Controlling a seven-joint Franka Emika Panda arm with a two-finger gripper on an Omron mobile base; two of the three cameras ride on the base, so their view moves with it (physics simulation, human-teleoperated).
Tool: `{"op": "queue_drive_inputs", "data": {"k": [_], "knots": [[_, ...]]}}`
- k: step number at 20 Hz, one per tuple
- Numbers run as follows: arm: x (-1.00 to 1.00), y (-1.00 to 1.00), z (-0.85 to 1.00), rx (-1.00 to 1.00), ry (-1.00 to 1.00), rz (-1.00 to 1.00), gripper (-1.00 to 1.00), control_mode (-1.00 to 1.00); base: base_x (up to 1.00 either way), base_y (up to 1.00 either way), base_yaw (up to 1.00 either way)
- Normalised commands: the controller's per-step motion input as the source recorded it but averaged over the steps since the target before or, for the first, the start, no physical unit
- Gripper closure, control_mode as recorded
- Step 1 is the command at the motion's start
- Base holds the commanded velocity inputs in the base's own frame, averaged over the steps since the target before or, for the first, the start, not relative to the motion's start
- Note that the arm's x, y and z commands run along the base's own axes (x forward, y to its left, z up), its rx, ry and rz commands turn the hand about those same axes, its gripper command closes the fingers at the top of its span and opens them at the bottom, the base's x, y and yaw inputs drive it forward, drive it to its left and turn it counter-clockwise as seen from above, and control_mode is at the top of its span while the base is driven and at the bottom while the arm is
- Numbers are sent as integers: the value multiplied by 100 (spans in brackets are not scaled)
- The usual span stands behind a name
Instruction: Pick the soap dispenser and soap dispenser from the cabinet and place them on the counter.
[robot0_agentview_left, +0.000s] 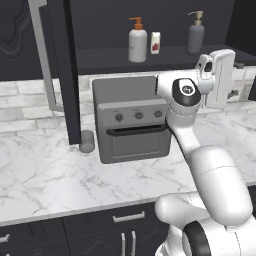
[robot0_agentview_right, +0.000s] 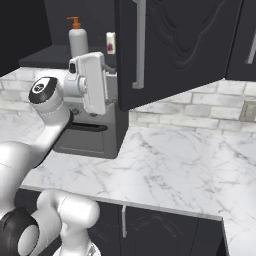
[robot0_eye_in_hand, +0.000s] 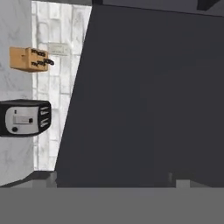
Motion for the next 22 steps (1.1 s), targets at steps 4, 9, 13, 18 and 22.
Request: {"op": "queue_drive_inputs", "data": {"k": [4, 9, 13, 18, 22], "knots": [[32, -26, -2, 0, 0, -20, -100, -100, 0, 0, 0], [10, -52, 0, 1, 0, -21, -100, -100, 0, 0, 0], [1, -65, 0, 3, -3, -12, -100, -100, 0, 0, 0], [-1, -69, 0, 5, -5, -10, -100, -100, 0, 0, 0], [0, -69, 0, 5, -5, -11, -100, -100, 0, 0, 0]]}}
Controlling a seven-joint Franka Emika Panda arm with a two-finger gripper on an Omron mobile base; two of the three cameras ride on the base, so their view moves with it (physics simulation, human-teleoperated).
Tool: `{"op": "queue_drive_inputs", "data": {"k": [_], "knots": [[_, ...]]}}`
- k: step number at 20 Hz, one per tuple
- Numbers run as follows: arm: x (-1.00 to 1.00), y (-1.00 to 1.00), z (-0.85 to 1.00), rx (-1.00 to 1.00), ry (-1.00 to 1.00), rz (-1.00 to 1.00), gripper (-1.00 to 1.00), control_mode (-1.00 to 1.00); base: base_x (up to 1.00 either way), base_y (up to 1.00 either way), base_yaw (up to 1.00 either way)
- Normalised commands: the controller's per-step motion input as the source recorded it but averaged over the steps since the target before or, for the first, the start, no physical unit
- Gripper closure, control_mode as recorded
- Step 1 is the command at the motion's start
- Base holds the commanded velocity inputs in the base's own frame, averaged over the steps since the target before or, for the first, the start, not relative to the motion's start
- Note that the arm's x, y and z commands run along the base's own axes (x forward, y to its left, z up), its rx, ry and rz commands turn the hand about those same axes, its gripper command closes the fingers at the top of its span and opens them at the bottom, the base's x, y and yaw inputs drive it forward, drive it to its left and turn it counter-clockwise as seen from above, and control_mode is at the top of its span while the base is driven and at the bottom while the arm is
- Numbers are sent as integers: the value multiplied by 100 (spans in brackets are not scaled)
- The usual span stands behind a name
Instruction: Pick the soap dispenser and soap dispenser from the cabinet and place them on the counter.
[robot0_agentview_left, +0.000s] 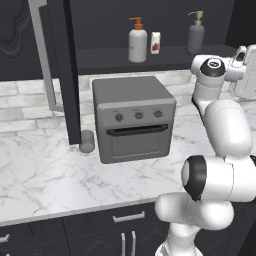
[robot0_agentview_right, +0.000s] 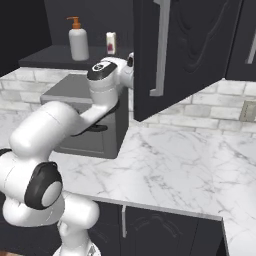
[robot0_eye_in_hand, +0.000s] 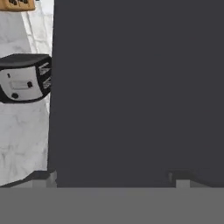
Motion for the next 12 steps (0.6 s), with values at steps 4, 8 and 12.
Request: {"op": "queue_drive_inputs", "data": {"k": [4, 8, 12], "knots": [[0, -56, 0, 5, -11, -3, -100, -100, 0, 0, 0], [1, -44, 0, 7, -15, 3, -100, -100, 0, 0, 0], [2, -39, -3, 5, -10, 8, -100, -100, 0, 0, 0]]}}
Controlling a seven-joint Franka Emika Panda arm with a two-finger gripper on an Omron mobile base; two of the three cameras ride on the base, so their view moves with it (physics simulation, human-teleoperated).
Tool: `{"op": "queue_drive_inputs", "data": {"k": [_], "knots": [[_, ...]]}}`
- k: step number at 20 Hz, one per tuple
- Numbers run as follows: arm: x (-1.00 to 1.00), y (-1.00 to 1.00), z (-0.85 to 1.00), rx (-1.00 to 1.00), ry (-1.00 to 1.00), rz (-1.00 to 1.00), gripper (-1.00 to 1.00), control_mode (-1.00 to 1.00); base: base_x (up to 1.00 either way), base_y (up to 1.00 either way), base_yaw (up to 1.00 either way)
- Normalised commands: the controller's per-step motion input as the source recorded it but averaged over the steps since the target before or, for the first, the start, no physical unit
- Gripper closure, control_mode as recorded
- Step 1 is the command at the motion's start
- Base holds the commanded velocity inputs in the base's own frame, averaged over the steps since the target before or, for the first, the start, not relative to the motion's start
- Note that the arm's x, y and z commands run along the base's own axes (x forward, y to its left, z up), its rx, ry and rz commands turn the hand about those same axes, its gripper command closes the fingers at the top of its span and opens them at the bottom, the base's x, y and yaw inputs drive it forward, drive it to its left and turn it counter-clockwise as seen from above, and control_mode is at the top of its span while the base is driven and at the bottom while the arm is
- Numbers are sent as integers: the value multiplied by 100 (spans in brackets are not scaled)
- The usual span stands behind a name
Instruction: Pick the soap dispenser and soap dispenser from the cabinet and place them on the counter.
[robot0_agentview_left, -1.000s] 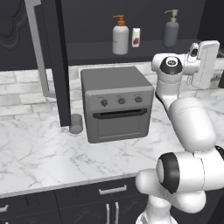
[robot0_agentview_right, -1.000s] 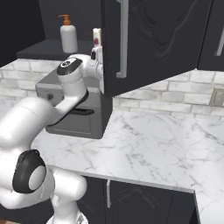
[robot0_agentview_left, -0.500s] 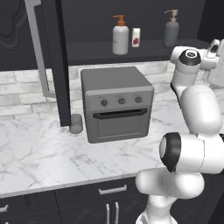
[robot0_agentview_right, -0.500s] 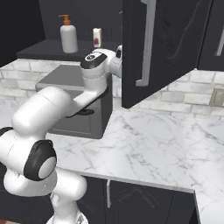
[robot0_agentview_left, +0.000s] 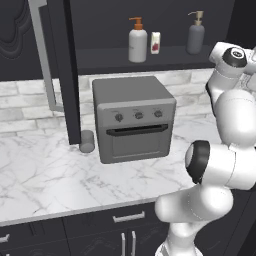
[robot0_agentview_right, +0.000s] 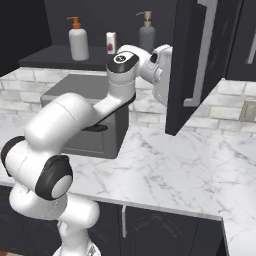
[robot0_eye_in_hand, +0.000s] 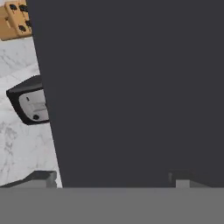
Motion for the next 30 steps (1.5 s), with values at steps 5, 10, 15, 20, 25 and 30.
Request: {"op": "queue_drive_inputs", "data": {"k": [5, 10, 15, 20, 25, 30], "knots": [[7, -44, -4, 7, -6, 10, -100, -100, 0, 0, 0], [20, -47, -6, 9, -6, 10, -100, -100, 0, 0, 0], [28, -44, -8, 10, -6, 10, -100, -100, 0, 0, 0], [28, -31, -15, 9, -3, 9, -100, -100, 0, 0, 0], [26, -22, -14, 10, -3, 9, -100, -100, 0, 0, 0], [-22, 1, -10, 20, -14, 10, -100, -100, 0, 0, 0]]}}
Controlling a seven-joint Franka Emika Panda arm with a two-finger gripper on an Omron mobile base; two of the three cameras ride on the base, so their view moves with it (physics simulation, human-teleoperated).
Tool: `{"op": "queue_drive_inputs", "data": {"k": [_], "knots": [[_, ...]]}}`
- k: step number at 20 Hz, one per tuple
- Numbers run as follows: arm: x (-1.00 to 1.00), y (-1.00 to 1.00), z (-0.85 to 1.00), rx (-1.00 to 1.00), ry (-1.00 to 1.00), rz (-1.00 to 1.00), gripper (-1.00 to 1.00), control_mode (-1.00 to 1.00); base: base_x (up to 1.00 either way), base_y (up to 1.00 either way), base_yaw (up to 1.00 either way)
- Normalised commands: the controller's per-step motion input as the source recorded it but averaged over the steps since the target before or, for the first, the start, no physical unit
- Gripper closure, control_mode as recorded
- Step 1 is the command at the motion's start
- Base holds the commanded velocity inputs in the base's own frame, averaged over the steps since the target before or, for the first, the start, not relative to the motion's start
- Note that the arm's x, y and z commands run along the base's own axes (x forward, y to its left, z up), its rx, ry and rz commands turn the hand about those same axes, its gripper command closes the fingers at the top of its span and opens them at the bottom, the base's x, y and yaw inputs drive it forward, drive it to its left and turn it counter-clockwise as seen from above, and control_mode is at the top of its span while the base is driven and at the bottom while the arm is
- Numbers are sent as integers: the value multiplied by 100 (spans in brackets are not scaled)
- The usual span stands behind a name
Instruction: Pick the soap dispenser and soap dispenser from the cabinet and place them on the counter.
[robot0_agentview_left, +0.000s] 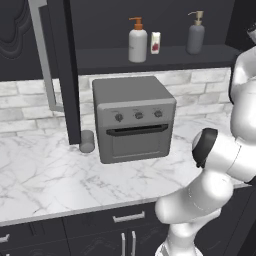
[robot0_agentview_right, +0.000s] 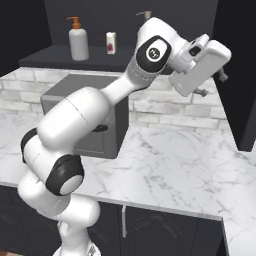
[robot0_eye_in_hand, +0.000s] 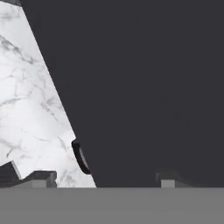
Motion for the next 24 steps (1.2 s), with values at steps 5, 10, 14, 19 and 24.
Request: {"op": "queue_drive_inputs", "data": {"k": [5, 10, 14, 19, 24], "knots": [[-61, 27, -17, 21, -20, 7, -100, -100, 0, 0, 0], [-41, 39, -5, 22, -17, 7, -100, -100, 0, 0, 0], [-28, 55, -2, 19, -15, 5, -100, -100, 0, 0, 0], [-11, 74, -7, 15, -12, 2, -100, -100, 0, 0, 0], [-2, 86, -6, 12, -12, 0, -100, -100, 0, 0, 0]]}}
